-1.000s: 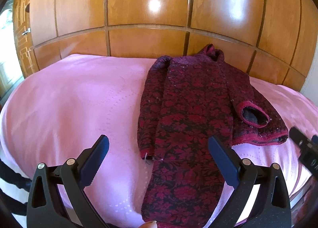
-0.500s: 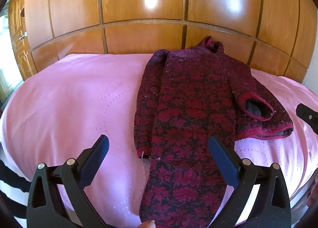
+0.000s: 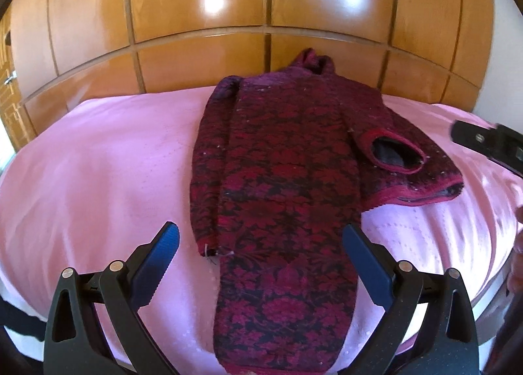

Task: Fold small clothes
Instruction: 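Grasp the sweater hem with the left gripper while the right gripper grasps the cuff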

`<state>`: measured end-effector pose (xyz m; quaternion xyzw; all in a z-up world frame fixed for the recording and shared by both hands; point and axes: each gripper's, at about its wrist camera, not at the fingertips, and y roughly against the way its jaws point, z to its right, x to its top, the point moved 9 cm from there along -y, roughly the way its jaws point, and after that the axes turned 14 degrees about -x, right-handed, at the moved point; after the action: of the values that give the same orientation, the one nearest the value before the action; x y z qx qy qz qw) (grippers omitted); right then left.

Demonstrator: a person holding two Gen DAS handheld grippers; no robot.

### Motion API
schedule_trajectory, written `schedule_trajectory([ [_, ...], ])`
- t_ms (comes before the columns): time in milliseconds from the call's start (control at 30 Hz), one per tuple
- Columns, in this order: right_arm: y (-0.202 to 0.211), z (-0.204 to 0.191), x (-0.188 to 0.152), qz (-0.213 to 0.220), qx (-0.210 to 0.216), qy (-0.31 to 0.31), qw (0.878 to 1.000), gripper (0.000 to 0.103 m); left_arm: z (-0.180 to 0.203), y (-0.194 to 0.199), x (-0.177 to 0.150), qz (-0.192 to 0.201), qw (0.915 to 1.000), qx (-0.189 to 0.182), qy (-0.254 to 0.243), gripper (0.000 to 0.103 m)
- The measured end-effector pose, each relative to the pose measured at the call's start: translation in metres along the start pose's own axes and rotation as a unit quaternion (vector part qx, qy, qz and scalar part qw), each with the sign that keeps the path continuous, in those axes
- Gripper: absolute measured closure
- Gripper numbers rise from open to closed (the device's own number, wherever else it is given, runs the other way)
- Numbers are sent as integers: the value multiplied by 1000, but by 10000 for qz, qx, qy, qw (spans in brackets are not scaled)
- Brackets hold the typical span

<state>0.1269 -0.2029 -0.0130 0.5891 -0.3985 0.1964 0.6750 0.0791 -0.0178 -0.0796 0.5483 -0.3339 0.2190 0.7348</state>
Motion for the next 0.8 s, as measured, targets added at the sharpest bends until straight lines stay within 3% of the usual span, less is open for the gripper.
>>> schedule_trajectory([
  [167,-14,-25,6,-109,357,355,9987,14,12,-9,-6,-226,9991,-353,-35,4],
  [300,-42,-52,6,-309,501,926,9940,28,26,-18,-9,-367,9975,-539,-267,4],
  [333,-49,-57,4,-388,547,1047,9922,39,29,-21,-11,-422,9969,-581,-327,8],
  [367,-58,-63,2,-478,557,1193,9901,48,32,-26,-14,-511,9961,-613,-371,14],
  [433,-73,-68,-3,-635,507,1382,9871,84,32,-40,-22,-758,9946,-573,-412,44],
  [500,-80,-71,-3,-750,611,1433,9849,103,28,-46,-26,-869,9935,-656,-330,62],
  [567,-79,-71,0,-708,622,1458,9848,103,25,-42,-25,-788,9932,-822,-230,82],
  [600,-76,-67,5,-626,578,1441,9859,103,23,-38,-23,-745,9925,-954,-158,97],
  [633,-72,-63,10,-582,589,1347,9874,103,21,-33,-22,-696,9921,-1045,-68,103],
  [800,-51,-27,49,-241,607,677,9956,103,6,0,3,-290,9849,-1668,369,103],
])
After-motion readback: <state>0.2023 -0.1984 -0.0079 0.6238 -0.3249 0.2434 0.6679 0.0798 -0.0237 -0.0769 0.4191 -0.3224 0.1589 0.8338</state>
